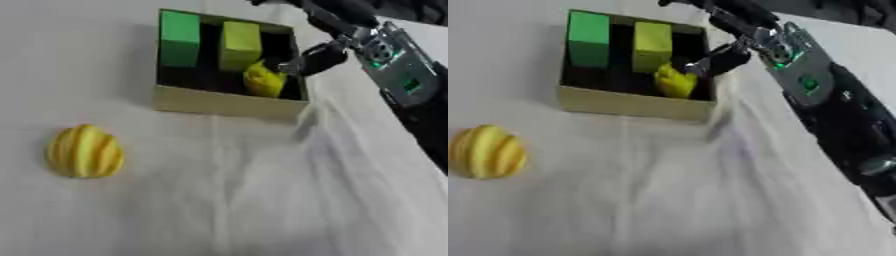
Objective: Pick up objects on the table and place them in the box.
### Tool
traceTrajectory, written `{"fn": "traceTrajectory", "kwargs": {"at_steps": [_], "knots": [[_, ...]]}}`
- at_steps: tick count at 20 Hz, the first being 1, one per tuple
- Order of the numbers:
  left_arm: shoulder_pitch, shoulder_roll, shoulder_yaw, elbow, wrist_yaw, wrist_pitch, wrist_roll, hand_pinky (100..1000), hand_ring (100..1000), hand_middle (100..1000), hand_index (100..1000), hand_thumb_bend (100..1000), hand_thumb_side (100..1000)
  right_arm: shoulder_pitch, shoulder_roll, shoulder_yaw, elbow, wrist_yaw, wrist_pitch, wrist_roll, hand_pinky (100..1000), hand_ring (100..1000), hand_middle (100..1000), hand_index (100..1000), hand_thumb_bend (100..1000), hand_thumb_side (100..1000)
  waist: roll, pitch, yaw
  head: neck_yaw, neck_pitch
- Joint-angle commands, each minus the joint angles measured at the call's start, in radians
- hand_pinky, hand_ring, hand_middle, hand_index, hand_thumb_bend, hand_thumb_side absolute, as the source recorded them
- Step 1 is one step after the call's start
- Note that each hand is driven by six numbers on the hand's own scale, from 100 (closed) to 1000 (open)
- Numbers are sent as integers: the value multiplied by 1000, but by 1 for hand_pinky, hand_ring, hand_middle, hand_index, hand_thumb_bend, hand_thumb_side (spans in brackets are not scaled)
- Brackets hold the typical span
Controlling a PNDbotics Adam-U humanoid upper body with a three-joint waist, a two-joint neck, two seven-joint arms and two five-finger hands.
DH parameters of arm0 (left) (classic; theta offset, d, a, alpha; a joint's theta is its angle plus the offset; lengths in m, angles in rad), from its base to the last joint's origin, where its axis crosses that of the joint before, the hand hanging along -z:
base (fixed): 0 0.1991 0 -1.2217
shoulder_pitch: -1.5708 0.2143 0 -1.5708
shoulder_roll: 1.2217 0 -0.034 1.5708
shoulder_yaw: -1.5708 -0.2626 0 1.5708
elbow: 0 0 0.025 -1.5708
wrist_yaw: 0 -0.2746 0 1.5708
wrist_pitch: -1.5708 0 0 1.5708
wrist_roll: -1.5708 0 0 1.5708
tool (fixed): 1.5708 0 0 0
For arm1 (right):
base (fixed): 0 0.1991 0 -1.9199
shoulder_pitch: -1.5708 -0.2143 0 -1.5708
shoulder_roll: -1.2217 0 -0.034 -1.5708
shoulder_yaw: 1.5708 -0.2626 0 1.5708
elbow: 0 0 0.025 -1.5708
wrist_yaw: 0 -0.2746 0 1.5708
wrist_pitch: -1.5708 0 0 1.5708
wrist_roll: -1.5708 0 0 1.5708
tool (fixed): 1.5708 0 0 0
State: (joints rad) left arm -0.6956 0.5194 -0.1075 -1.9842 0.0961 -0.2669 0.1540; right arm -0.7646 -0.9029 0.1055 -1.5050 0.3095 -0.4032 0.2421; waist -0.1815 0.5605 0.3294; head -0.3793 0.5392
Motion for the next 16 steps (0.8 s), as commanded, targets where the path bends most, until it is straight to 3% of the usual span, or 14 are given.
{"fn": "traceTrajectory", "kwargs": {"at_steps": [1, 5, 12, 16], "knots": [[-4, 22, 4, -16, 3, 2, -2, 663, 761, 703, 842, 100, 618, -2, -42, -8, -38, -3, 8, -16, 944, 933, 834, 1000, 385, 100, 10, -35, -6, 1, 8], [3, 23, 6, -16, 2, 3, 1, 663, 761, 703, 843, 100, 617, 13, -57, -17, -97, -71, 24, -18, 936, 928, 818, 998, 347, 100, 18, -45, -24, 10, 27], [18, 26, 9, -16, -4, 6, 7, 665, 763, 704, 844, 100, 607, 72, -117, -45, -288, -251, 96, -80, 916, 915, 772, 910, 116, 100, 45, -76, -63, 38, 57], [29, 26, 12, -16, -8, 9, 13, 666, 764, 705, 844, 100, 599, 125, -148, -65, -415, -341, 139, -129, 914, 914, 757, 877, 100, 100, 62, -93, -86, 61, 68]]}}
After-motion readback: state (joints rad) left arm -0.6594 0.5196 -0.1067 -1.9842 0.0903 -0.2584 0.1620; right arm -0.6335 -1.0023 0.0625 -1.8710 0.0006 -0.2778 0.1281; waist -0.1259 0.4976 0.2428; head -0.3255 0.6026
